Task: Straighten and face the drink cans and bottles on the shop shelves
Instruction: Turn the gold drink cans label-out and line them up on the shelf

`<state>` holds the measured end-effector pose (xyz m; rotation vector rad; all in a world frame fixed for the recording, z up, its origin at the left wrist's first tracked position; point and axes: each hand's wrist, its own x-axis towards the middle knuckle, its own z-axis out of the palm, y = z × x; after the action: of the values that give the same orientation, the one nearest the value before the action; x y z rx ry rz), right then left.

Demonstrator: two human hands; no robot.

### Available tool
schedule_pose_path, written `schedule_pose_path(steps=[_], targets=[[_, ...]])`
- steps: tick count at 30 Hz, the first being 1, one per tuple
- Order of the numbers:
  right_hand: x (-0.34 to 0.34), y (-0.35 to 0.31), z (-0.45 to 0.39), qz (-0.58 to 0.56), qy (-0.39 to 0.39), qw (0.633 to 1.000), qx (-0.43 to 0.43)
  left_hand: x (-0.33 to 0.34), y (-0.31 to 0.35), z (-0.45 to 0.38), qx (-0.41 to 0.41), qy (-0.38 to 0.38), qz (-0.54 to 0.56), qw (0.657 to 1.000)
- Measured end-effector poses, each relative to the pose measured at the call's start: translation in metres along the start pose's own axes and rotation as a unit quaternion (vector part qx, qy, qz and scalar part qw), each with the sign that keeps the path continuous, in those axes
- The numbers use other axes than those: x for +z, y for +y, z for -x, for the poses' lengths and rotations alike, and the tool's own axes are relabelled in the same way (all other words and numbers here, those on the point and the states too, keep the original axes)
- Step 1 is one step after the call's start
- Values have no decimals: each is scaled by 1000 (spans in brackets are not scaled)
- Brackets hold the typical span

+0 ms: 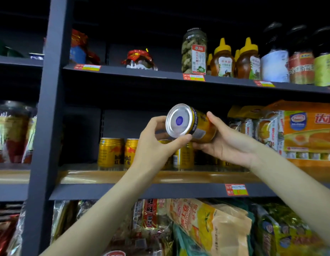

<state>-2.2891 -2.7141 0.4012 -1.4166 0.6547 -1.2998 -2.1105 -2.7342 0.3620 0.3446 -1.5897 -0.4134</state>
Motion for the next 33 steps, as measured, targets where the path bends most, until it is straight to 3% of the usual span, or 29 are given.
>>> schedule_pose_path(steps=[3, 7, 10, 13, 15, 17, 20, 24, 27, 30, 33], targets=[[1, -2, -2, -27, -4, 1000, -2, 1, 3, -3, 63, -29, -39, 997], [3, -1, -3, -36, 13, 998, -56, -5, 1, -6, 56, -66, -54, 995], [2, -1, -2, 54, 51, 984, -163, -4, 1, -7, -54, -126, 45, 989], [-1, -3, 2, 168, 37, 957, -235, -5, -6, -10, -154, -145, 168, 963], [-4, -1, 3, 187, 28, 955, -227, -7, -13, -10, -118, -117, 118, 979], [-5, 3, 3, 186, 46, 962, -195, -9, -17, -12, -26, -73, 21, 997], [-1, 10, 0, 103, 41, 985, -132, -10, -23, -15, 69, -49, -36, 996], [4, 12, -5, 81, 70, 985, -139, -12, -27, -16, 75, -84, -81, 990], [3, 14, -6, 234, 88, 940, -234, -16, -31, -20, 24, -107, -75, 991], [1, 17, -5, 411, 34, 846, -337, -17, -37, -24, 16, -122, -73, 990], [-1, 17, -5, 488, 5, 797, -355, -16, -40, -26, 33, -117, -92, 988]])
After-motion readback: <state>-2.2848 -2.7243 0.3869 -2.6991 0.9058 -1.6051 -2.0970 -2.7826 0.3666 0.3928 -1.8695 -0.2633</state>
